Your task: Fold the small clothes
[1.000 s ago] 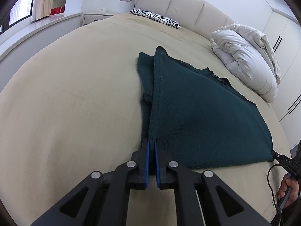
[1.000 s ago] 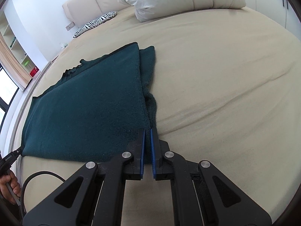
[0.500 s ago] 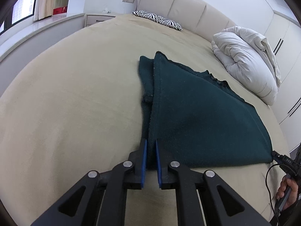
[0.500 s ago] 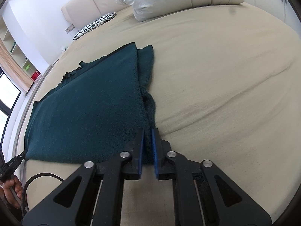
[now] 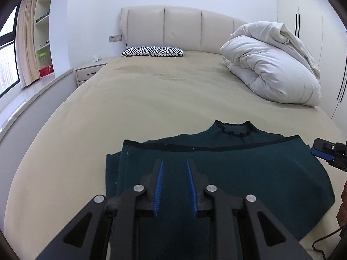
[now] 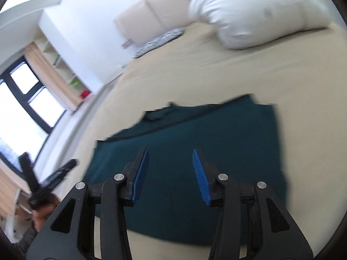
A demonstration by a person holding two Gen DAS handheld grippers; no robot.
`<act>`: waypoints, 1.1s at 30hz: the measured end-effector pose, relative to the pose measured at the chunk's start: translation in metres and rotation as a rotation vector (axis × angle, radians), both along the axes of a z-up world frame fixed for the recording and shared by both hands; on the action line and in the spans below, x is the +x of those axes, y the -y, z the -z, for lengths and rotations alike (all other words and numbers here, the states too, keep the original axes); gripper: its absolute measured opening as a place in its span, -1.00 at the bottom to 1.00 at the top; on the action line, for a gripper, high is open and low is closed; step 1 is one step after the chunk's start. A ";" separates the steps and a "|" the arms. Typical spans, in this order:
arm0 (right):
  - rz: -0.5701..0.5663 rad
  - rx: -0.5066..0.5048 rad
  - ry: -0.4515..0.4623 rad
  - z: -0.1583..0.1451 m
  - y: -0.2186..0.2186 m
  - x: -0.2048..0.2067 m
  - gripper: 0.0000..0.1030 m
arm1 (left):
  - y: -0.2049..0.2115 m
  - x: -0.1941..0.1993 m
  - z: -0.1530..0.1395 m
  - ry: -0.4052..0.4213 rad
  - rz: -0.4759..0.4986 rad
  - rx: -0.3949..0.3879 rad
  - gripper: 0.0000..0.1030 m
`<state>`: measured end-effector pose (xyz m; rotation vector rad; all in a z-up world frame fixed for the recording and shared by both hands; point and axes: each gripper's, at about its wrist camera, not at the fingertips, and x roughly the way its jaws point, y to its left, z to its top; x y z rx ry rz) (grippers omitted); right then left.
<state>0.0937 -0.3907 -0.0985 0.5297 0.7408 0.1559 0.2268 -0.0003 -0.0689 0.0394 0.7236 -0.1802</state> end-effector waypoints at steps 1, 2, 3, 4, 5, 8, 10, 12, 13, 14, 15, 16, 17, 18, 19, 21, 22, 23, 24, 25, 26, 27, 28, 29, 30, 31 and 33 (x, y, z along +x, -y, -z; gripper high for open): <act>-0.011 0.013 -0.009 0.004 -0.008 0.019 -0.20 | 0.003 0.009 0.006 -0.009 -0.005 0.002 -0.54; -0.027 0.041 -0.018 0.009 -0.014 0.035 -0.20 | 0.005 0.018 0.012 -0.021 -0.016 0.002 -0.54; -0.039 0.089 -0.027 0.016 -0.018 0.051 -0.20 | 0.005 0.025 0.019 -0.033 -0.025 0.001 -0.54; -0.033 0.141 -0.038 0.025 -0.020 0.067 -0.20 | 0.005 0.032 0.027 -0.044 -0.032 0.007 -0.54; -0.027 0.175 -0.052 0.033 -0.020 0.080 -0.20 | 0.006 0.038 0.037 -0.058 -0.041 0.020 -0.50; -0.003 0.220 -0.112 0.065 -0.016 0.113 -0.20 | -0.004 0.048 0.059 -0.101 -0.060 -0.028 -0.42; 0.078 0.239 -0.155 0.093 0.003 0.120 -0.50 | -0.009 0.051 0.059 -0.101 -0.072 -0.068 -0.41; 0.139 0.377 -0.123 0.115 0.037 0.113 -0.97 | -0.013 0.057 0.062 -0.111 -0.080 -0.094 -0.41; 0.171 0.413 -0.113 0.121 0.049 0.108 -1.00 | -0.017 0.061 0.064 -0.120 -0.084 -0.115 -0.41; 0.200 0.447 -0.083 0.124 0.062 0.101 -1.00 | -0.020 0.065 0.065 -0.127 -0.086 -0.136 -0.41; 0.225 0.457 -0.048 0.124 0.073 0.094 -1.00 | -0.024 0.067 0.066 -0.133 -0.087 -0.163 -0.41; 0.245 0.434 -0.036 0.122 0.081 0.089 -1.00 | -0.028 0.068 0.066 -0.138 -0.086 -0.187 -0.41; 0.254 0.420 -0.026 0.120 0.085 0.085 -0.99 | -0.033 0.068 0.067 -0.140 -0.084 -0.208 -0.41; 0.262 0.412 -0.014 0.119 0.091 0.081 -0.99 | -0.036 0.068 0.067 -0.144 -0.082 -0.233 -0.41; 0.280 0.399 -0.008 0.119 0.099 0.075 -0.99 | -0.039 0.068 0.067 -0.146 -0.080 -0.251 -0.41; 0.331 0.398 0.000 0.121 0.113 0.063 -1.00 | -0.044 0.065 0.063 -0.149 -0.087 -0.273 -0.42; 0.368 0.408 0.009 0.122 0.123 0.056 -0.99 | -0.045 0.061 0.061 -0.148 -0.100 -0.268 -0.42; 0.411 0.399 0.010 0.121 0.131 0.048 -0.87 | -0.046 0.057 0.058 -0.146 -0.113 -0.248 -0.42; 0.452 0.363 -0.009 0.118 0.136 0.039 -0.87 | -0.047 0.049 0.054 -0.139 -0.126 -0.221 -0.41; 0.461 0.352 -0.015 0.115 0.138 0.032 -0.78 | -0.046 0.038 0.049 -0.129 -0.139 -0.195 -0.40; 0.469 0.326 -0.027 0.109 0.137 0.025 -0.77 | -0.048 0.026 0.046 -0.119 -0.144 -0.189 -0.35; 0.468 0.289 -0.033 0.100 0.133 0.017 -0.77 | -0.049 0.012 0.043 -0.111 -0.139 -0.203 -0.29; 0.441 0.275 -0.007 0.088 0.124 0.006 -0.77 | -0.044 -0.007 0.040 -0.105 -0.121 -0.214 -0.26; 0.406 0.288 0.026 0.077 0.111 -0.001 -0.77 | -0.041 -0.018 0.040 -0.107 -0.106 -0.201 -0.25; 0.342 0.318 0.058 0.067 0.090 -0.008 -0.77 | -0.032 -0.032 0.040 -0.113 -0.080 -0.175 -0.25; 0.279 0.331 0.065 0.063 0.070 -0.008 -0.74 | -0.022 -0.048 0.040 -0.114 -0.039 -0.147 -0.25; 0.092 0.343 0.054 0.055 0.007 -0.005 -0.68 | -0.012 -0.064 0.044 -0.119 -0.011 -0.070 -0.24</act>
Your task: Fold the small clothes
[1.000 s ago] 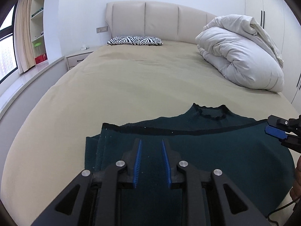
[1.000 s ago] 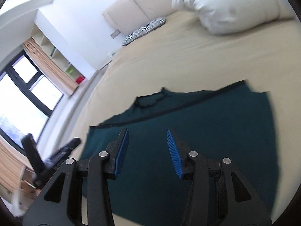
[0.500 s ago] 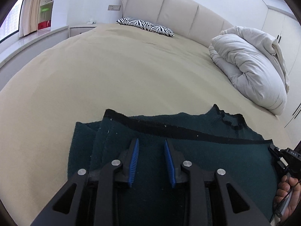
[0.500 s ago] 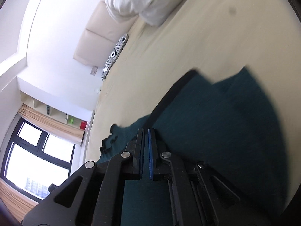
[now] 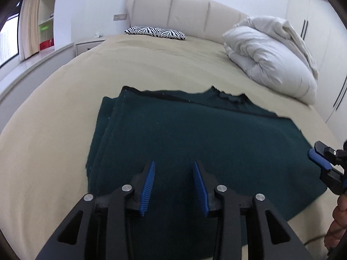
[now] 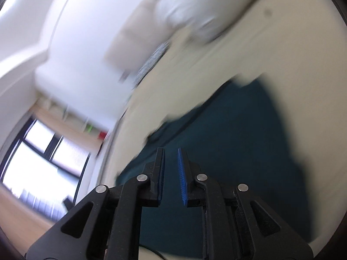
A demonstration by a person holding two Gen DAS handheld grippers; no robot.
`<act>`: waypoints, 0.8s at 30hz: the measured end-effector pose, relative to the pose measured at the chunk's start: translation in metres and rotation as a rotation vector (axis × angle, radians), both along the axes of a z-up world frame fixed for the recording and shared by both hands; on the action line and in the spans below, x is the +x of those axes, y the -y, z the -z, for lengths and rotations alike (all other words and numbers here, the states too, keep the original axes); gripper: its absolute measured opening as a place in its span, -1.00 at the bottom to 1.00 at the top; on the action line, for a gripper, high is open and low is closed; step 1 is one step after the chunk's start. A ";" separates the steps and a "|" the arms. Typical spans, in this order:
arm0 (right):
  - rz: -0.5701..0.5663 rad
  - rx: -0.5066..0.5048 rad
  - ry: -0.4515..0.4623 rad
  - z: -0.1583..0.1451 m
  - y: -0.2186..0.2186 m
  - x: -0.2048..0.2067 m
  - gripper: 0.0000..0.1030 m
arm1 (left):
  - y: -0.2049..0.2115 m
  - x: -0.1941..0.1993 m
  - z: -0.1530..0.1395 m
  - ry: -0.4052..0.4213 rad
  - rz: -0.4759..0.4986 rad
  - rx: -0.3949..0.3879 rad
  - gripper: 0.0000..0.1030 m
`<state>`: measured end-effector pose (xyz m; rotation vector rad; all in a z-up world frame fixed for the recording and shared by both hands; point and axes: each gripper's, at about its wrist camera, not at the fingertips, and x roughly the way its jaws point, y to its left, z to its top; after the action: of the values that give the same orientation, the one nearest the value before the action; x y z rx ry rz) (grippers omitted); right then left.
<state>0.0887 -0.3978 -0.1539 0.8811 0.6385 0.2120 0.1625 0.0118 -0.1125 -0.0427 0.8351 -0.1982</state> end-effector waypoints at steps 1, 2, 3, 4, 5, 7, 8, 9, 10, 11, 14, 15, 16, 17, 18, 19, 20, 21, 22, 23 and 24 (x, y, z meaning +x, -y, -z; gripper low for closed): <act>-0.062 0.019 -0.004 0.003 -0.022 0.001 -0.65 | 0.002 -0.004 0.004 -0.012 0.000 0.042 -0.24; -0.138 0.046 -0.026 0.010 -0.045 0.005 -0.63 | 0.000 -0.003 0.008 -0.033 -0.004 0.048 -0.23; -0.230 0.066 -0.070 0.023 -0.073 0.011 -0.63 | -0.005 -0.002 0.010 -0.057 -0.009 0.035 -0.21; -0.267 0.061 -0.102 0.032 -0.088 0.014 -0.63 | -0.010 -0.002 0.010 -0.069 -0.014 0.022 -0.21; -0.284 0.049 -0.143 0.045 -0.100 0.016 -0.64 | -0.011 -0.001 0.009 -0.073 -0.018 0.028 -0.21; -0.268 0.084 -0.205 0.072 -0.101 0.017 -0.75 | -0.014 -0.003 0.010 -0.081 -0.010 0.044 -0.21; -0.231 0.136 -0.189 0.076 -0.089 0.011 -0.75 | -0.016 -0.004 0.011 -0.082 -0.009 0.036 -0.21; -0.186 0.153 -0.185 0.076 -0.078 0.007 -0.72 | -0.020 -0.004 0.012 -0.086 -0.010 0.026 -0.21; -0.111 0.157 -0.172 0.074 -0.058 -0.002 -0.70 | -0.021 -0.004 0.013 -0.089 -0.012 0.017 -0.21; -0.062 0.151 -0.164 0.073 -0.044 -0.007 -0.70 | -0.020 -0.004 0.013 -0.090 -0.013 0.017 -0.21; 0.132 0.126 -0.172 0.072 0.010 -0.037 -0.69 | -0.018 -0.007 0.015 -0.084 -0.012 0.034 -0.21; 0.203 0.107 -0.176 0.067 0.027 -0.050 -0.69 | -0.018 -0.007 0.016 -0.082 -0.012 0.034 -0.21; 0.242 0.082 -0.177 0.062 0.036 -0.058 -0.67 | -0.018 -0.007 0.017 -0.081 -0.012 0.032 -0.21; 0.276 0.054 -0.179 0.055 0.041 -0.065 -0.59 | -0.019 -0.006 0.017 -0.081 -0.012 0.031 -0.21; 0.305 0.031 -0.181 0.049 0.041 -0.069 -0.54 | -0.019 -0.007 0.018 -0.081 -0.012 0.030 -0.21; 0.320 0.021 -0.175 0.041 0.039 -0.072 -0.40 | -0.019 -0.007 0.018 -0.081 -0.011 0.031 -0.21; 0.315 0.013 -0.162 0.033 0.035 -0.074 -0.25 | -0.019 -0.007 0.018 -0.081 -0.011 0.032 -0.21; 0.296 -0.004 -0.139 0.024 0.024 -0.068 -0.20 | -0.019 -0.007 0.018 -0.081 -0.010 0.031 -0.21; 0.271 -0.017 -0.123 0.017 0.018 -0.063 -0.11 | -0.020 -0.007 0.018 -0.082 -0.010 0.029 -0.21; 0.231 -0.030 -0.106 0.011 0.009 -0.053 -0.05 | -0.020 -0.006 0.018 -0.083 -0.009 0.027 -0.21; 0.180 -0.041 -0.092 0.005 -0.006 -0.041 -0.04 | -0.021 -0.006 0.019 -0.083 -0.009 0.023 -0.21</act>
<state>0.0473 -0.3920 -0.1591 0.9071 0.6429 -0.0037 0.1563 0.0328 -0.1311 -0.0327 0.9200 -0.1793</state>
